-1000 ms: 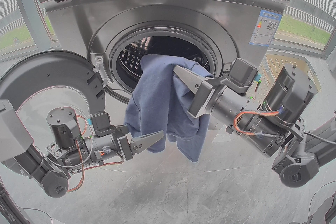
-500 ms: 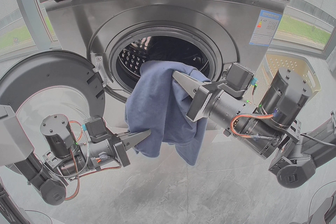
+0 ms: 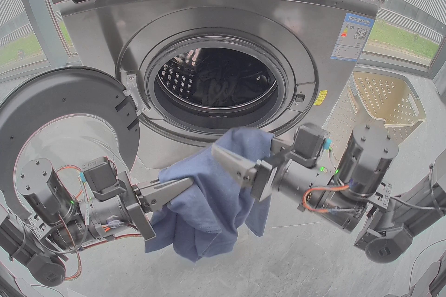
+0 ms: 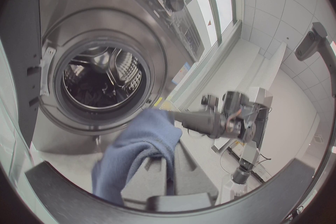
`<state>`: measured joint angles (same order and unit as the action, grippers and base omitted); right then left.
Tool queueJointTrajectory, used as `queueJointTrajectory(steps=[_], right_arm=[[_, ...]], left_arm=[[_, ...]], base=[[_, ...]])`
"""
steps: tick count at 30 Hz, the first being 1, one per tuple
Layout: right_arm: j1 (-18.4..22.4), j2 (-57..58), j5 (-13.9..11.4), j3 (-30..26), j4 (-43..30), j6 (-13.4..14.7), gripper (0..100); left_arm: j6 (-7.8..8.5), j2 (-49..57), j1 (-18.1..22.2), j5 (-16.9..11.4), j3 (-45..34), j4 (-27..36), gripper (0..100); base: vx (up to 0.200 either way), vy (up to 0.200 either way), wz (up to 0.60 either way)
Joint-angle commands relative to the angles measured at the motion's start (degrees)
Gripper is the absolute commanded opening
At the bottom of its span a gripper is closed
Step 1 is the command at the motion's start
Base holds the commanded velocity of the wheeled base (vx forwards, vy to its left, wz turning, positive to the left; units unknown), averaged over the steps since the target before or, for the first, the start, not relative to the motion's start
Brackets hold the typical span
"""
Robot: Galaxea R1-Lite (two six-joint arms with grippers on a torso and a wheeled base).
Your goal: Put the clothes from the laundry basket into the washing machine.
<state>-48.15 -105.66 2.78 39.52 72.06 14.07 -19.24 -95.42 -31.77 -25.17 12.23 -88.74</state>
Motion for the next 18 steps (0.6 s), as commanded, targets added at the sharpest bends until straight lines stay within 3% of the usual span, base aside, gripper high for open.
queueJointTrajectory(steps=[1,4,8,13,18], right_arm=[[-0.2,-2.7,-0.4,-8.7,0.5,-3.9,100],[-0.2,-3.2,-0.5,-11.6,3.0,-5.2,100],[0.3,-4.9,-0.5,-14.9,4.9,-7.6,100],[0.4,-6.9,-0.5,-17.3,8.4,-7.7,100],[0.1,-10.2,-0.3,-17.9,10.8,-7.7,100]], left_arm=[[-0.36,3.4,0.2,2.7,4.3,0.1,0],[-0.36,2.9,-0.3,5.0,7.5,0.1,0],[-0.45,1.1,-0.9,5.4,11.1,0.1,0],[-0.36,0.1,-1.0,5.6,11.2,0.1,0],[-0.27,-0.1,-1.1,7.6,11.7,0.1,0]], base=[[0.0,0.0,0.0],[0.0,0.0,0.0],[0.0,0.0,0.0],[0.0,0.0,0.0],[0.0,0.0,0.0]])
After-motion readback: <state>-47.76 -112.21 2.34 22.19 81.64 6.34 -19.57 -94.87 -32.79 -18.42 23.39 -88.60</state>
